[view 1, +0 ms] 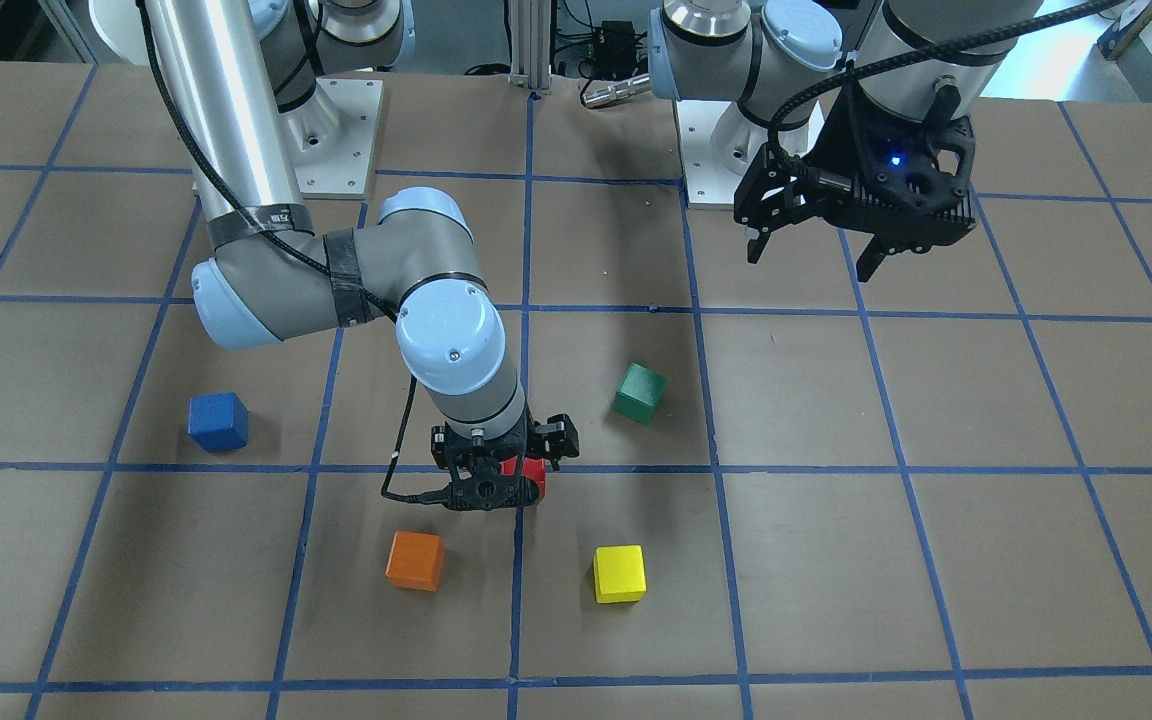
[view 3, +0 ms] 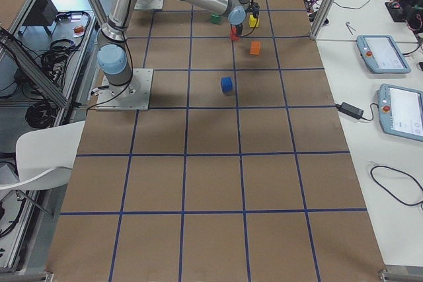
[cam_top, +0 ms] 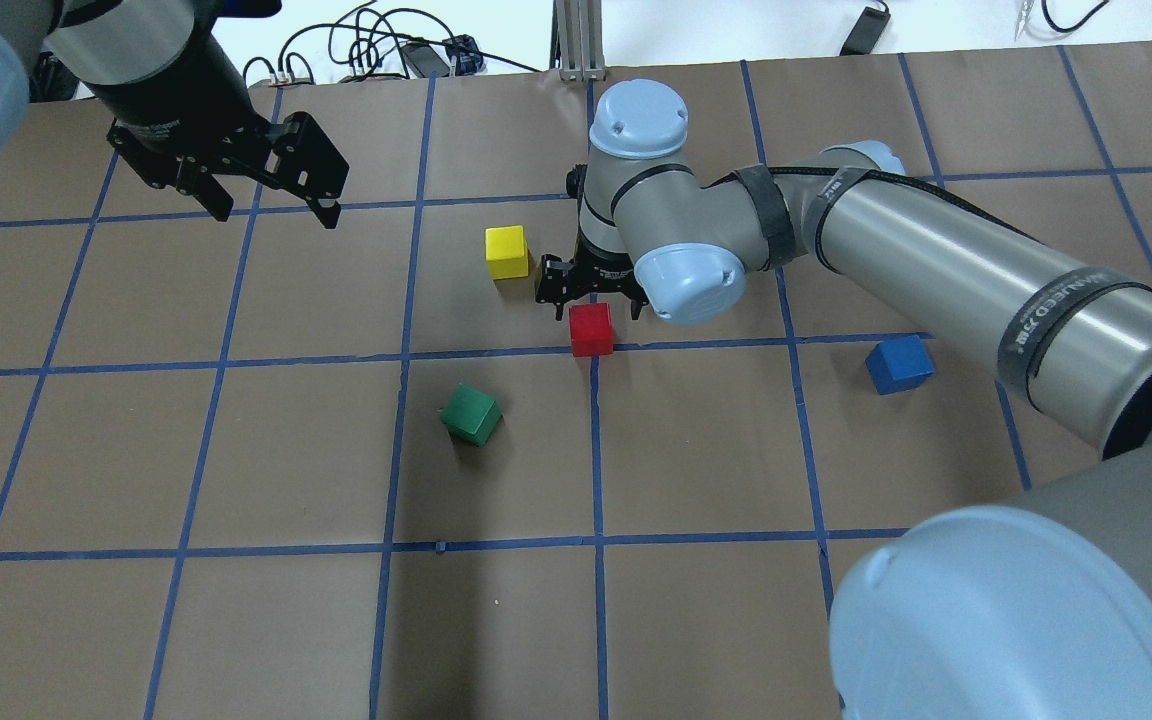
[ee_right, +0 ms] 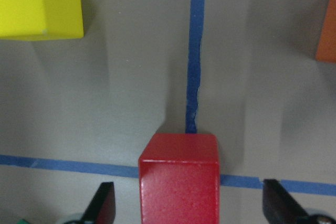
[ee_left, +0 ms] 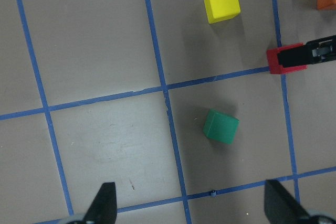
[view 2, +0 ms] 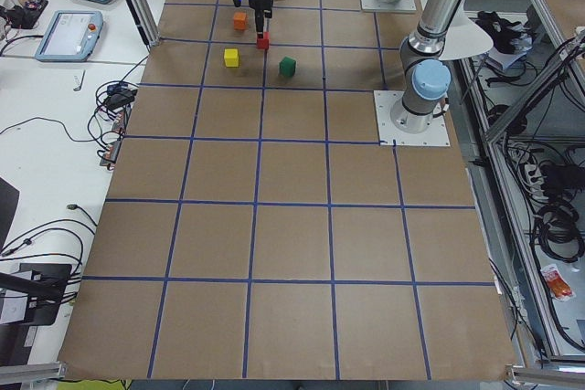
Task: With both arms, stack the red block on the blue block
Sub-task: 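Lower the right gripper onto the red cube and close it, then lift the red cube with the right gripper and carry it over the blue cube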
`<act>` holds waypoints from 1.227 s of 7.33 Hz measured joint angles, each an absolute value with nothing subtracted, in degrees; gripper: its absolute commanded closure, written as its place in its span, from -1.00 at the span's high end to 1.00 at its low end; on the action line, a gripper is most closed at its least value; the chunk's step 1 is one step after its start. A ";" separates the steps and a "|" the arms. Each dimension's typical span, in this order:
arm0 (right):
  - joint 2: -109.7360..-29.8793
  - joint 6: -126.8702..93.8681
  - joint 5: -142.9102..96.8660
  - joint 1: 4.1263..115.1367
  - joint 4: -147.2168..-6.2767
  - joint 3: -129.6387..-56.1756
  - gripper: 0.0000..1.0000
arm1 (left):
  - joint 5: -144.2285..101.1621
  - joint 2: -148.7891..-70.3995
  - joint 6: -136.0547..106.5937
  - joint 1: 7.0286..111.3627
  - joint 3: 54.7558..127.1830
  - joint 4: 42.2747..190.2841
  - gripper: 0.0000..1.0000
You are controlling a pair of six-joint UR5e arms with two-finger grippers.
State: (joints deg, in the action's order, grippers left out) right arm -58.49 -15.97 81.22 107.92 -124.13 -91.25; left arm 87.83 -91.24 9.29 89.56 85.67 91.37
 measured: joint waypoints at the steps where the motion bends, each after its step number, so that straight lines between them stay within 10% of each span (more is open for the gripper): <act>1: -58.28 -15.99 81.10 107.97 -124.29 -91.28 1.00 | 87.83 -91.09 9.22 89.56 85.78 91.31 1.00; 4: -57.46 -15.77 81.04 108.07 -124.29 -91.32 0.62 | 87.91 -89.53 8.97 89.69 86.93 90.68 1.00; 6: -57.05 -15.77 81.03 108.10 -124.28 -91.32 -0.67 | 87.89 -88.86 8.83 89.73 87.97 90.00 1.00; 7: -57.00 -15.87 81.04 108.10 -124.28 -91.32 -1.00 | 87.89 -88.70 8.80 89.73 88.39 89.95 1.00; 9: -57.21 -16.10 81.00 108.10 -124.07 -91.18 -1.00 | 87.95 -88.65 8.65 89.72 88.60 89.28 1.00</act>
